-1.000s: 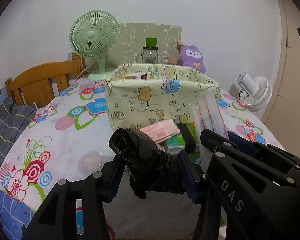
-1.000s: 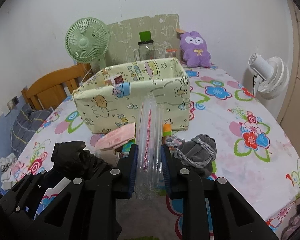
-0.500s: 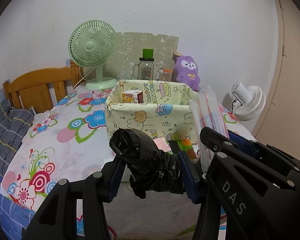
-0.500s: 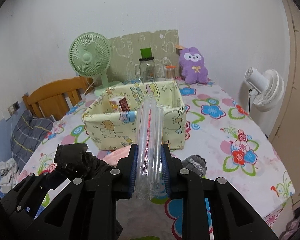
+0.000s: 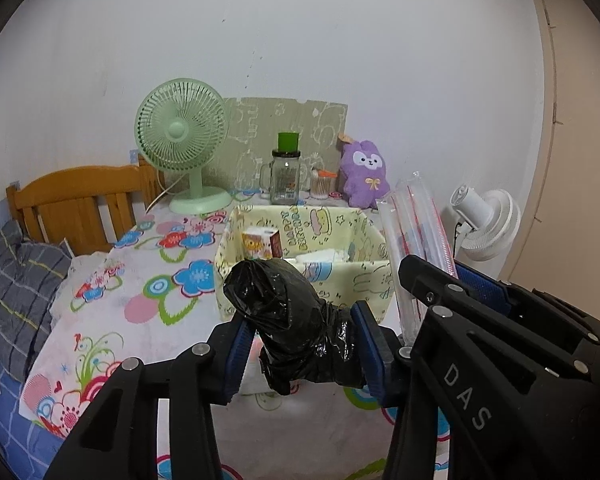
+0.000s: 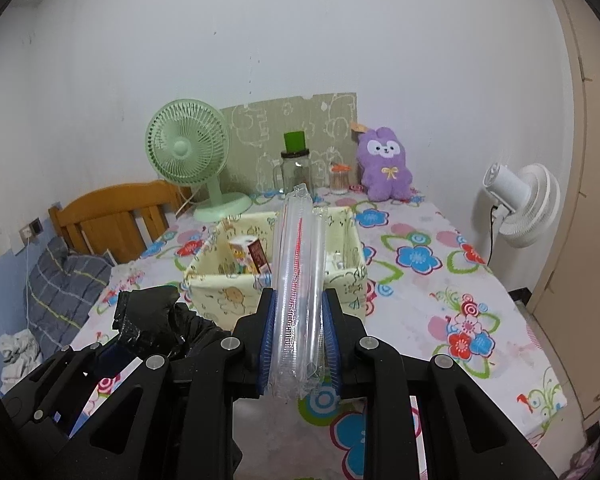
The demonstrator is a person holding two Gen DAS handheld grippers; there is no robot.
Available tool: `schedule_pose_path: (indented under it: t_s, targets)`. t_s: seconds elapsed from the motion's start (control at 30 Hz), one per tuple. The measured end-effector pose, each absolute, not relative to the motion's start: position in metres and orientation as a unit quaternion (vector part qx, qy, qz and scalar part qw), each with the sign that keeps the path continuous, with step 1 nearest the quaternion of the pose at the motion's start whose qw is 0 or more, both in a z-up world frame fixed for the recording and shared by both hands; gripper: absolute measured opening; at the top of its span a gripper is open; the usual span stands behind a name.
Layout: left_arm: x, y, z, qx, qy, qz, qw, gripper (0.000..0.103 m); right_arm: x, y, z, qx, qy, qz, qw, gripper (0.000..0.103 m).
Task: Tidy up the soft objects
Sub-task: 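Lift the umbrella and straw tube up over the yellow storage box with both tools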
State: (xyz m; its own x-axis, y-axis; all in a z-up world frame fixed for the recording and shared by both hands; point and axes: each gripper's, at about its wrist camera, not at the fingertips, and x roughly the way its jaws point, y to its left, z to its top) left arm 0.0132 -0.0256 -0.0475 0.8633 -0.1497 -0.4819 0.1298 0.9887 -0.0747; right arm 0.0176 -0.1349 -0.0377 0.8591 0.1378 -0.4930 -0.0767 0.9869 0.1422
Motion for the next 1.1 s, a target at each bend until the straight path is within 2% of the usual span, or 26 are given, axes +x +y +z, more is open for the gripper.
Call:
schedule_pose_path:
  t_s: [0.37,1.1]
  targets:
    - [0.016,-0.028,-0.031,-0.015,0.237,-0.078,0.968,0.044,0.018,-0.138,-0.021,0.065,0.246,0.055,0.966,0.026]
    - [0.054,-0.029,-0.012,-0.012,0.229,-0.070,0.971,0.043,0.059,-0.138,-0.004,0.061,0.240,0.065,0.967,0.026]
